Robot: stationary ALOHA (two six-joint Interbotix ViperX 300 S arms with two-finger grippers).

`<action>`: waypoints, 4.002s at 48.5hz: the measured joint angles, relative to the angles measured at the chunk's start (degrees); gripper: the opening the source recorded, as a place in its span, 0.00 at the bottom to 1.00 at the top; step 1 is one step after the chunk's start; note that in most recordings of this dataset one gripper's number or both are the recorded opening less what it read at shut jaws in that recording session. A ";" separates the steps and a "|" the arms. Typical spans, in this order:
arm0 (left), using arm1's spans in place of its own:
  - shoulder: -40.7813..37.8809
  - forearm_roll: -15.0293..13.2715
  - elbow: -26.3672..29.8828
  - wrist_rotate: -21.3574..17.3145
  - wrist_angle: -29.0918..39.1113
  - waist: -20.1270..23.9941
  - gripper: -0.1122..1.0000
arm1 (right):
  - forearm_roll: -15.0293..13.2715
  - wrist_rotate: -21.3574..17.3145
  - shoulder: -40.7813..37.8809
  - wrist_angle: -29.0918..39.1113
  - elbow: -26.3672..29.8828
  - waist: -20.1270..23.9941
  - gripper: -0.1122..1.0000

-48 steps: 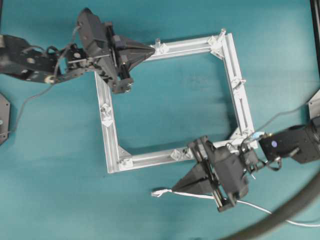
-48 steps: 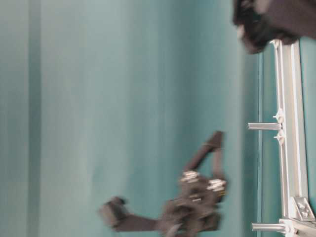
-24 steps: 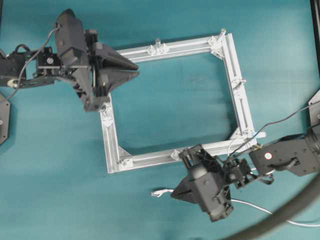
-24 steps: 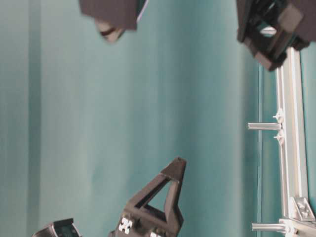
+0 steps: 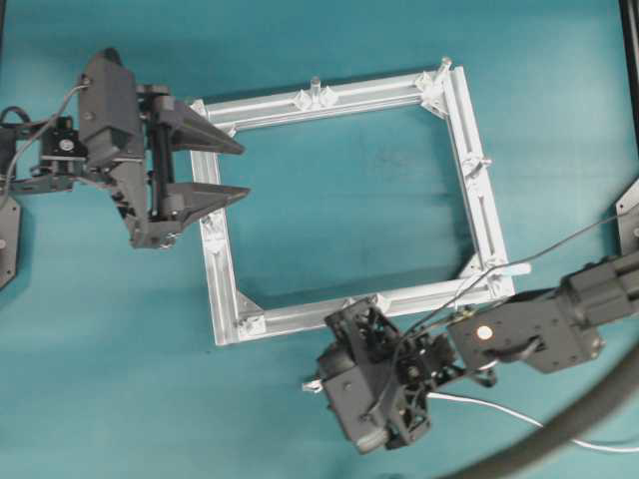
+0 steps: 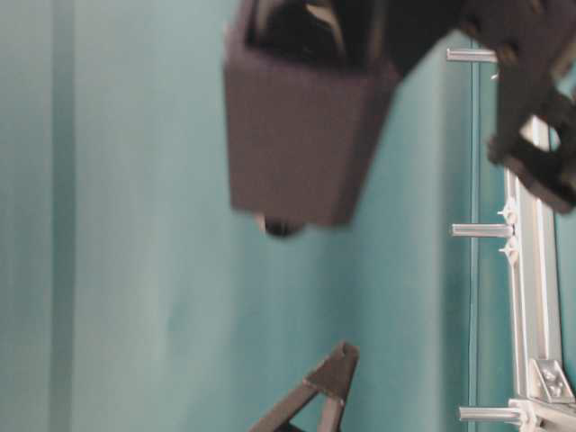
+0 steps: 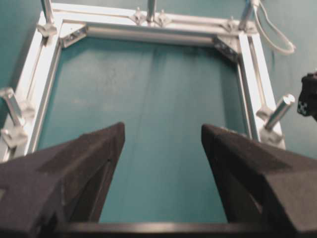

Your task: Move the cable alternately left and right between 8 pins so it hooks onto each one.

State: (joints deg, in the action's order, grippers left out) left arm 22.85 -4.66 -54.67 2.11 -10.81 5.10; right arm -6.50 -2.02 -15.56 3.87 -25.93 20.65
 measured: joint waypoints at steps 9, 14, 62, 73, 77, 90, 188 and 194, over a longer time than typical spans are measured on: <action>2.99 0.00 -2.02 0.00 0.09 -0.53 0.77 | 0.00 -2.37 -2.90 2.72 3.16 0.00 0.56; 4.22 0.00 -2.99 -0.09 0.09 -0.88 0.77 | -0.18 -2.72 -4.13 5.19 4.04 0.00 0.56; 8.53 0.44 -9.84 -0.09 0.18 -2.02 0.77 | -0.53 -11.16 -4.66 6.94 3.96 0.26 0.24; 13.89 0.44 -10.20 -0.09 0.09 -2.72 0.77 | -0.44 -26.54 3.96 7.47 -3.96 0.70 0.24; 16.96 0.53 -11.43 -0.09 0.18 -2.81 0.77 | -1.49 -31.82 7.21 11.34 -5.54 0.44 0.24; 28.92 0.53 -15.91 -0.18 2.20 -2.99 0.77 | -14.24 -50.10 15.03 31.73 -5.98 4.39 0.24; 51.86 0.62 -27.16 0.00 20.74 -2.99 0.77 | -6.94 -10.37 -2.64 33.13 18.37 -5.10 0.24; 51.94 0.53 -27.07 0.00 20.74 -2.99 0.77 | -5.01 -4.75 -4.83 37.00 22.50 -2.55 0.24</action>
State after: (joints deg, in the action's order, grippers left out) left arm 74.79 -4.13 -81.74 2.11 9.93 2.11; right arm -11.51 -6.77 -20.39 40.87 -3.43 18.11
